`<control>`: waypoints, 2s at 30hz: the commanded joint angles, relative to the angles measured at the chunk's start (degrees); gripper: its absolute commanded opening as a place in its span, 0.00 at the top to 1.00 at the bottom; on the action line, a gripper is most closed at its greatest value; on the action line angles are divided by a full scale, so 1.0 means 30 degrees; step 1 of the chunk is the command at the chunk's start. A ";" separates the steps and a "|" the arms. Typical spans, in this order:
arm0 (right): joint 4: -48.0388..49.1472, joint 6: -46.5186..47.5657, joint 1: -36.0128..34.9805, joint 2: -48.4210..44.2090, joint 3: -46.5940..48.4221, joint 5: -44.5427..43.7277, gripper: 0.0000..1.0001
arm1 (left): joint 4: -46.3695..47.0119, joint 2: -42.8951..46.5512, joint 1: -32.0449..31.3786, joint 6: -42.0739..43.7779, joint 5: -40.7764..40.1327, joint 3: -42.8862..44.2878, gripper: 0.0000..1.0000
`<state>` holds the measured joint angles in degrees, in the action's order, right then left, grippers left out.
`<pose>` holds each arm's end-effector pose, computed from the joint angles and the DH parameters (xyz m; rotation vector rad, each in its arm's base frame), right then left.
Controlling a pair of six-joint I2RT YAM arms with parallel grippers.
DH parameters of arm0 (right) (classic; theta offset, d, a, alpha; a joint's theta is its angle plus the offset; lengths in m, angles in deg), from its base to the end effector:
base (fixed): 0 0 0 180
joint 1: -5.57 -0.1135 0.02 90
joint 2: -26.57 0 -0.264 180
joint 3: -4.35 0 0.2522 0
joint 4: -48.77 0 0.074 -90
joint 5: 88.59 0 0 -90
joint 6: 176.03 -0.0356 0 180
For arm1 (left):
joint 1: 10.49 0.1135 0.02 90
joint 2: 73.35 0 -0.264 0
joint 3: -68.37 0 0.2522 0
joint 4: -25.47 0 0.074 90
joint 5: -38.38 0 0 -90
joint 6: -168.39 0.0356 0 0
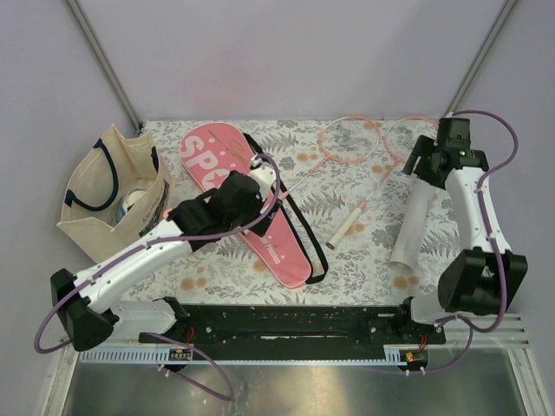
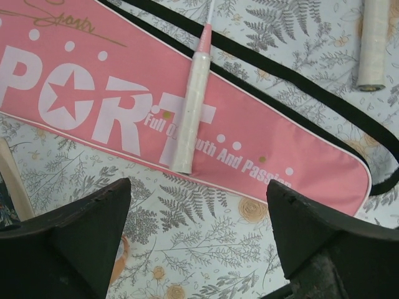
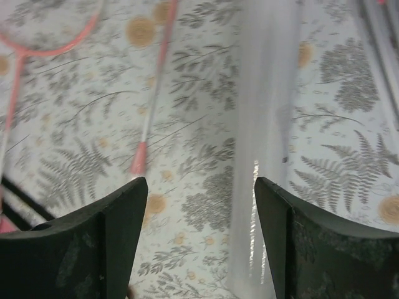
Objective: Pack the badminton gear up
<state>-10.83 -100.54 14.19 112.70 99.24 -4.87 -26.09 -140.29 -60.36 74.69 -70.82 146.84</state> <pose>0.3163 -0.0519 0.3305 0.5385 2.3930 -0.0895 0.1676 -0.1806 0.3376 0.7095 2.1107 -0.1310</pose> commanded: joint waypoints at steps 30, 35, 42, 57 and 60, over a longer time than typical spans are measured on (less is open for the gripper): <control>0.9658 -0.5216 -0.6741 -0.8144 -0.9258 0.7283 0.30 | 0.2347 -1.3107 0.5842 -0.3100 0.6222 0.2103 0.42; 1.0356 -0.5914 -0.6770 -0.7354 -0.9314 0.7744 0.31 | 0.2611 -1.1881 0.5841 -0.3422 0.7774 0.1663 0.63; 1.4423 -0.8899 -0.7502 -0.6855 -1.1626 0.8304 0.28 | 0.2756 -0.8834 0.5549 -0.4914 1.0557 0.1078 0.94; 2.7172 -1.6932 -1.0432 0.0407 -1.5088 0.6782 0.22 | 0.6272 -0.6105 0.3089 -0.9927 1.2524 -0.1735 1.00; 2.6946 -1.7226 -1.0462 0.1639 -1.4474 0.6929 0.24 | 0.6272 -0.6018 0.2707 -1.0103 1.2056 -0.1706 1.00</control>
<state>62.26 -147.55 -16.74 114.60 54.08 17.51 -12.72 -161.25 -51.09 47.61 -35.65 141.49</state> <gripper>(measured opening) 0.772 0.351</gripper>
